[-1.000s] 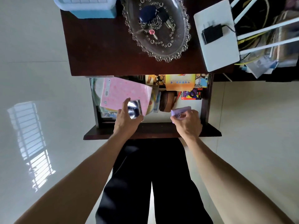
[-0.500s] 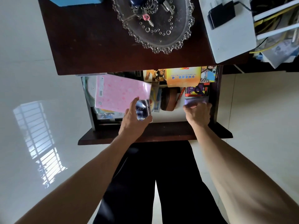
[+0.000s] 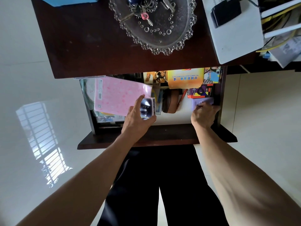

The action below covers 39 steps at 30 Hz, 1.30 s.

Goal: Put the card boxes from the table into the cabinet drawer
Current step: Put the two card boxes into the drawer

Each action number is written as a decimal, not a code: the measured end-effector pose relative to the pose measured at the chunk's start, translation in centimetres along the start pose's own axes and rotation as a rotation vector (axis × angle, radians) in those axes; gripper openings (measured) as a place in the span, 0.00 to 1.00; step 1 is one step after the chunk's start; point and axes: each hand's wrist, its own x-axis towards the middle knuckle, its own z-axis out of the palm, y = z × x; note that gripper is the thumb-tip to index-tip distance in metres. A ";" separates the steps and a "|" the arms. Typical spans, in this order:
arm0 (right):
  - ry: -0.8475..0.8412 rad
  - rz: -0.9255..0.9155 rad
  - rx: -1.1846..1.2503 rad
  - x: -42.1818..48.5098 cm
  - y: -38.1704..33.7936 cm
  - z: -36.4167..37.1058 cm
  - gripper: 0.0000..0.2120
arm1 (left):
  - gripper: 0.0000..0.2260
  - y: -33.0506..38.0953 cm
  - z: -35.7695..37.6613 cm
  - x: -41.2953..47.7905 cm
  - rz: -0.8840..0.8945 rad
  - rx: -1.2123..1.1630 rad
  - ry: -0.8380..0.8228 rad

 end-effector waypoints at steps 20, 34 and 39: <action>-0.532 -0.590 0.125 -8.9 -4.2 -8.0 0.25 | 0.41 5.3 -2.1 -4.5 0.051 0.234 -0.002; -0.538 -0.561 -0.037 -11.6 -5.6 -5.7 0.41 | 0.43 4.0 -2.1 -4.8 0.357 0.487 -0.034; -0.404 -0.466 -0.101 -10.7 -4.2 -4.6 0.37 | 0.40 2.2 -1.9 -5.5 0.299 0.381 -0.009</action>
